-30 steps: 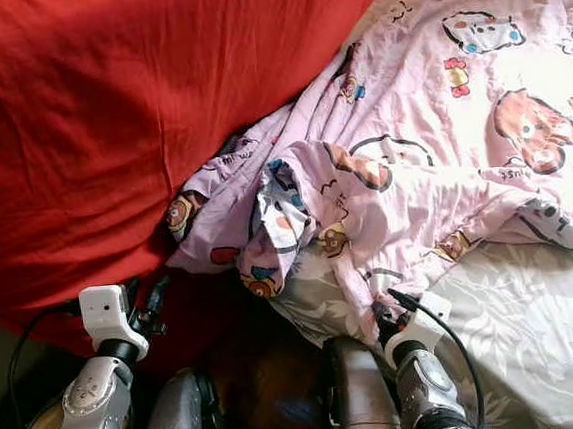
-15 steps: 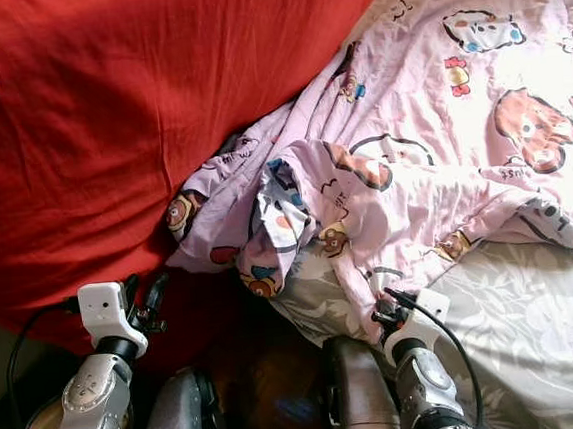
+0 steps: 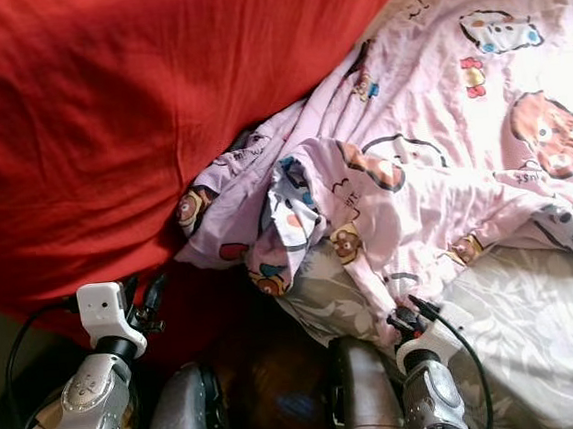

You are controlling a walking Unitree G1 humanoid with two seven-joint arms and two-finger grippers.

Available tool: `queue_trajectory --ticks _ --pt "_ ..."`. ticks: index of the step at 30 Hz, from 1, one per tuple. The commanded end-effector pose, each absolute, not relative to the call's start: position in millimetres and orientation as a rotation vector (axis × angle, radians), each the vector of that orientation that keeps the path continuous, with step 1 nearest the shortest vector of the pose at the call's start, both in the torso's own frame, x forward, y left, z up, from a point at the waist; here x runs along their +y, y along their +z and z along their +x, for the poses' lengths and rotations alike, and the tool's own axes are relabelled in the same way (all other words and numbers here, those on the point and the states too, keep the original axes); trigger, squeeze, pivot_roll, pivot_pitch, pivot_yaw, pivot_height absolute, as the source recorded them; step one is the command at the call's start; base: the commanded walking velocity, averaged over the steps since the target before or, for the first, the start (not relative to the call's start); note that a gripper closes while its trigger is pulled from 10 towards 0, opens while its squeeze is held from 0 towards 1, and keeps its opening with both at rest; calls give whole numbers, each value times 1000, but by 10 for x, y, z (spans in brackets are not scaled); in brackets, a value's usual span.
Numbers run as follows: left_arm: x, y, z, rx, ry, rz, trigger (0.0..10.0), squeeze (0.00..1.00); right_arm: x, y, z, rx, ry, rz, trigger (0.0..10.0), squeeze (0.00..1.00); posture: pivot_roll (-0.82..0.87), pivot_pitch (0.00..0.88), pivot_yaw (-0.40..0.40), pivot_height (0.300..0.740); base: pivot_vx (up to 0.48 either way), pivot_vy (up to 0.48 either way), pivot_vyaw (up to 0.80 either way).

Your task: Clean up the room

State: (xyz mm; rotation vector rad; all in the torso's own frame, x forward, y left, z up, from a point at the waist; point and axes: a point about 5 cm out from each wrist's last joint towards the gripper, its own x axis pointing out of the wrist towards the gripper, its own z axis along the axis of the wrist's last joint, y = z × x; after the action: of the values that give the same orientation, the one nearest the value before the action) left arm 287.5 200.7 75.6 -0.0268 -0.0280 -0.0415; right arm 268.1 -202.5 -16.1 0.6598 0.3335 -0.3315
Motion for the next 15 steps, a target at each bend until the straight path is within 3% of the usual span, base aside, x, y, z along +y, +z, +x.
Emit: queue_trajectory --ticks 1,2,3,4,5,6,7,9,10,11,15 --pt "2054 665 2822 5 -30 -20 10000 0 -2170 -308 2474 380 -448 716 0 0 25 254 -11 602 0 0 0" --pt "2051 664 2823 5 -31 -20 10000 0 -2148 -312 2474 389 -430 701 3882 0 25 254 -11 602 0 0 0" --pt "2049 665 2824 5 -32 -19 10000 0 -2133 -313 2474 395 -418 689 3882 0 25 254 -11 602 0 0 0" --pt "2039 665 2828 4 -34 -19 10000 0 -2100 -315 2480 407 -400 672 10000 0 28 248 -12 602 0 0 0" --pt "2036 665 2830 4 -35 -19 10000 0 -2078 -313 2488 411 -390 665 10000 157 29 247 -11 602 0 0 0" --pt "2033 666 2831 4 -36 -19 10000 0 -2064 -311 2493 415 -383 660 10000 157 29 247 -11 602 0 0 0" --pt "2031 665 2832 4 -37 -19 10000 0 -2044 -296 2513 409 -373 654 10000 1000 29 246 -12 602 0 0 0" --pt "2030 664 2832 4 -37 -19 10000 0 -2024 -276 2537 401 -362 647 10000 1000 29 246 -12 602 0 0 0" --pt "2029 663 2832 4 -37 -18 10000 0 -2006 -263 2554 398 -354 646 10000 737 28 247 -13 602 0 0 0" --pt "2029 663 2832 4 -37 -18 10000 0 -1989 -252 2569 397 -343 641 10000 27 29 249 -13 602 0 0 0" --pt "2029 658 2829 5 -36 -19 10000 0 -1939 -204 2617 384 -311 630 10000 0 31 255 -13 602 0 0 0"
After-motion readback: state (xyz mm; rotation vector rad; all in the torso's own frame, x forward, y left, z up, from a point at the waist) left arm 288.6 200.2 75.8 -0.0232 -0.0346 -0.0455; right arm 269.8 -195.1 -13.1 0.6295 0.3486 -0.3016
